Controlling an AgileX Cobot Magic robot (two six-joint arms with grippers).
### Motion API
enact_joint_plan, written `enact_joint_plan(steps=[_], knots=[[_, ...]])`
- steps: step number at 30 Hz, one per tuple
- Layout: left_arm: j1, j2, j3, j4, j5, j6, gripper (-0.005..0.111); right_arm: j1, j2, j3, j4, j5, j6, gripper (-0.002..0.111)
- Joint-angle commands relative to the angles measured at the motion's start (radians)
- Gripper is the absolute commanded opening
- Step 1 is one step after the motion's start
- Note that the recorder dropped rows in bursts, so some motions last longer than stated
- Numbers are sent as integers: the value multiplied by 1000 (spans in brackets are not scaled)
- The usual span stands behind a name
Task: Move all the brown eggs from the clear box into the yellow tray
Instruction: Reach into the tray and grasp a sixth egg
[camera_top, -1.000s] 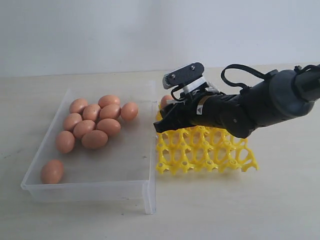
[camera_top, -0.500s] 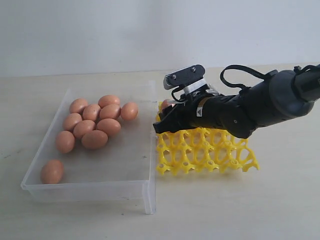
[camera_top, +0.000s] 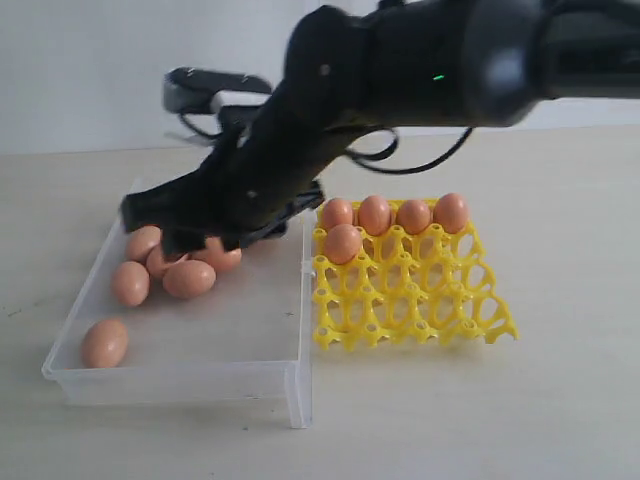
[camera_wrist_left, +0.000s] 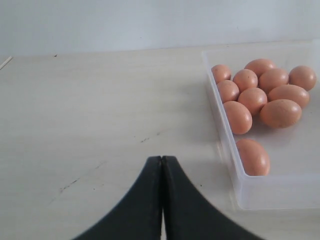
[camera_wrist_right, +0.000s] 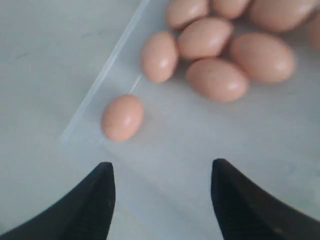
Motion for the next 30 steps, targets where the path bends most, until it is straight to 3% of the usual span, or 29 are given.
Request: enact_joint_plan(steps=[1, 13, 30], knots=[[-5, -2, -4, -4, -8, 0, 0, 66, 188, -207, 145, 156, -35, 58], [-5, -2, -4, -4, -8, 0, 0, 82, 476, -579, 122, 278, 79, 59], [-5, -2, -4, -4, -8, 0, 0, 82, 551, -627, 41, 260, 105, 59]])
